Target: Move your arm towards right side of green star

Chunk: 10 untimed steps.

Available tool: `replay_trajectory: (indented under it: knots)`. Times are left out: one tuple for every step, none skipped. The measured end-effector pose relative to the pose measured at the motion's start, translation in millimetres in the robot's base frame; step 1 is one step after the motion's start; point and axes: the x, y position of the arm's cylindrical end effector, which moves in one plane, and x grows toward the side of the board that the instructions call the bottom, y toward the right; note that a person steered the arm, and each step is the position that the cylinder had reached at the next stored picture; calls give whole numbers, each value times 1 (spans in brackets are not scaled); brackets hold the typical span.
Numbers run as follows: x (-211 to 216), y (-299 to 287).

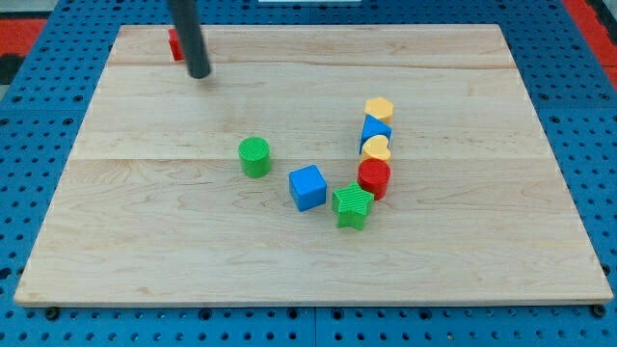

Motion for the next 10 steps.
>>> replay_trajectory:
  knots:
    - [1,23]
    - [2,23]
    - [5,22]
    - [9,35]
    - [26,111]
    - [52,134]
    - [48,192]
    - [38,242]
    - [77,308]
    - [166,330]
